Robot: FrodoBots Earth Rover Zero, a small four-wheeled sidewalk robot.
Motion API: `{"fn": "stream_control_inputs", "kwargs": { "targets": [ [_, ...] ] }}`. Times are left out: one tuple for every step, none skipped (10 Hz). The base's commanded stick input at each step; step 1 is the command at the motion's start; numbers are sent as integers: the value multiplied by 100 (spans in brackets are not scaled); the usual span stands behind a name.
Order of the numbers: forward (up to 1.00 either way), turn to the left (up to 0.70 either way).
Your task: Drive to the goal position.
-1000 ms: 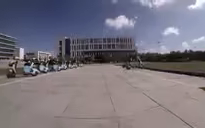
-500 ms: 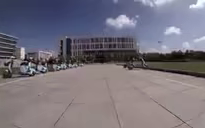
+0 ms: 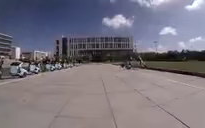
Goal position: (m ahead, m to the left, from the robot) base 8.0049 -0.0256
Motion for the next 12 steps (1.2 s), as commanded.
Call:
{"fn": "stream_control_inputs", "kwargs": {
  "targets": [
    [70, 0],
    [70, 0],
    [70, 0],
    [70, 0],
    [70, 0],
    [70, 0],
    [70, 0],
    [70, 0],
    [70, 0],
    [70, 0],
    [70, -2],
    [70, -12]
  ]
}}
